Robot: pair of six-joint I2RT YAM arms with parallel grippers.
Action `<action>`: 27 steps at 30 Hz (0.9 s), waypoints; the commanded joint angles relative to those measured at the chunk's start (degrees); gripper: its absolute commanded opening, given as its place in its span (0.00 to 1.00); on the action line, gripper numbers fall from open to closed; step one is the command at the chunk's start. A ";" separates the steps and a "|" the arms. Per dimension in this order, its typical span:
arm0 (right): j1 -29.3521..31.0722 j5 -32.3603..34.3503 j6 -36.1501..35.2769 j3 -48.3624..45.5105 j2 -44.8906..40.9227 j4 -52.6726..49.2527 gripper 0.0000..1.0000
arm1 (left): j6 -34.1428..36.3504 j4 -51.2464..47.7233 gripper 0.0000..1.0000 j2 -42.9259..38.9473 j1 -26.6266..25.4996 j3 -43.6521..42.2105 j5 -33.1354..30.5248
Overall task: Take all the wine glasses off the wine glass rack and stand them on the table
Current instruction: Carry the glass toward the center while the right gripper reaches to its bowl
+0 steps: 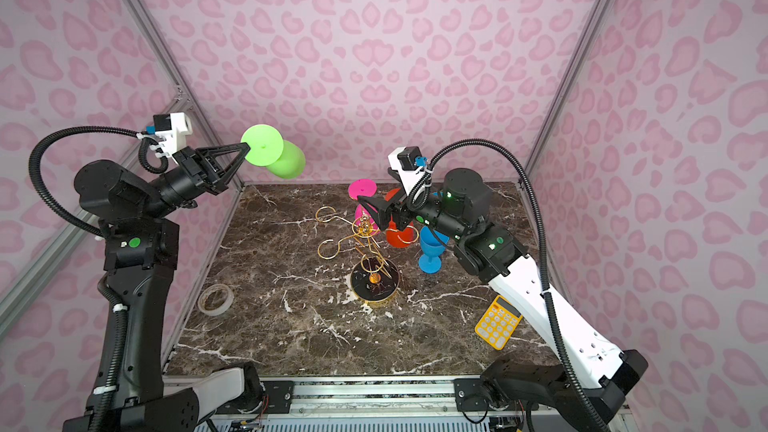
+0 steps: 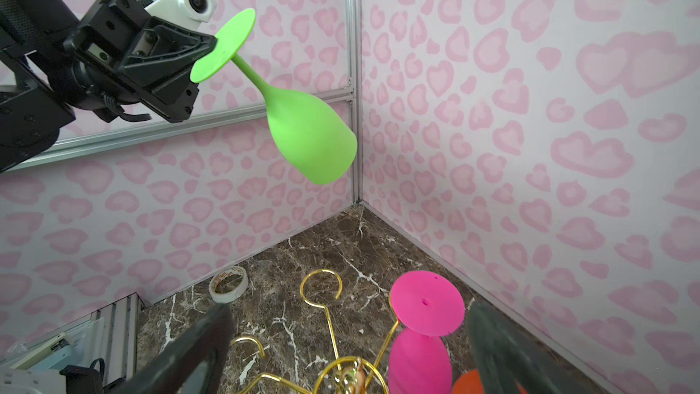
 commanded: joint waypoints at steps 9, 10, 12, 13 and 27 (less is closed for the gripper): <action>3.17 1.27 -9.65 0.20 5.14 15.49 0.98 | -4.08 7.87 0.04 2.83 -11.62 2.29 -3.80; 3.30 1.67 -10.36 0.60 5.73 15.50 0.98 | -4.12 7.91 0.04 3.27 -12.31 2.73 -3.88; 3.39 3.45 -11.58 1.17 7.01 16.18 0.98 | -4.13 8.26 0.04 4.07 -14.17 3.27 -4.65; 3.47 3.87 -11.99 1.20 7.34 16.71 0.98 | -4.11 8.43 0.04 4.58 -14.90 3.61 -4.61; 3.33 6.99 -16.61 4.47 13.01 20.12 0.98 | -8.33 12.56 0.04 6.91 -18.28 3.52 -3.73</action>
